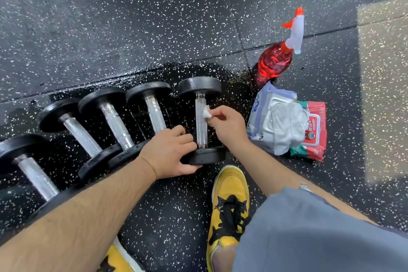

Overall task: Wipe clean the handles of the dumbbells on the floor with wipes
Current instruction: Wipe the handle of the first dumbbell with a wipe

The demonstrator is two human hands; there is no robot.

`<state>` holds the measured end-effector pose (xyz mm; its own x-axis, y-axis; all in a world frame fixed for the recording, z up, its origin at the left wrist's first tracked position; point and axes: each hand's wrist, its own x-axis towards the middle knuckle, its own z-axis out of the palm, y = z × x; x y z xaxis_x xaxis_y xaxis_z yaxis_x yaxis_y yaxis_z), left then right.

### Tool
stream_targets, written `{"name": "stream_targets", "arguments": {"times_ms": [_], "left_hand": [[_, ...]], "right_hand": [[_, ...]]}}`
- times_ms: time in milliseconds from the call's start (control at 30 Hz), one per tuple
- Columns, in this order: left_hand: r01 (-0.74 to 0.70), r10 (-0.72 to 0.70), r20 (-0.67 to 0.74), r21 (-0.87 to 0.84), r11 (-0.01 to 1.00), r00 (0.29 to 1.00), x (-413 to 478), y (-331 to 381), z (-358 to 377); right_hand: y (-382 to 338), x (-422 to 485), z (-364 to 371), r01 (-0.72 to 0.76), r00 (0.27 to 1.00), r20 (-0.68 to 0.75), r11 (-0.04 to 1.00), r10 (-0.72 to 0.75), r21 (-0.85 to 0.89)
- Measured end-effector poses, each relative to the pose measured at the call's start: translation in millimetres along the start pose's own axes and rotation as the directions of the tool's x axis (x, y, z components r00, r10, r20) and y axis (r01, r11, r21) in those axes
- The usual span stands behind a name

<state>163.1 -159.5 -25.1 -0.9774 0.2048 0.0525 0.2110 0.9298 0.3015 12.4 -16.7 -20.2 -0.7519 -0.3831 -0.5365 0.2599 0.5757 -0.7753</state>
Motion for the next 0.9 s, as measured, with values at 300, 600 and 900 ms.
{"name": "stream_targets", "arguments": {"times_ms": [300, 600, 900], "left_hand": [[-0.019, 0.019, -0.007, 0.007, 1.0, 1.0, -0.1, -0.1, -0.3], [-0.018, 0.018, 0.005, 0.005, 1.0, 1.0, -0.4, -0.4, -0.6], [-0.017, 0.017, -0.013, 0.001, 1.0, 1.0, 0.8, 0.9, -1.4]], "right_hand": [[14.6, 0.6, 1.8, -0.089, 0.993, 0.078, 0.995, 0.085, 0.042], [0.4, -11.8, 6.1, 0.354, 0.934, 0.044, 0.908, -0.353, -0.224], [-3.8, -7.6, 9.6, 0.496, 0.868, 0.196, 0.778, -0.456, -0.387]]}}
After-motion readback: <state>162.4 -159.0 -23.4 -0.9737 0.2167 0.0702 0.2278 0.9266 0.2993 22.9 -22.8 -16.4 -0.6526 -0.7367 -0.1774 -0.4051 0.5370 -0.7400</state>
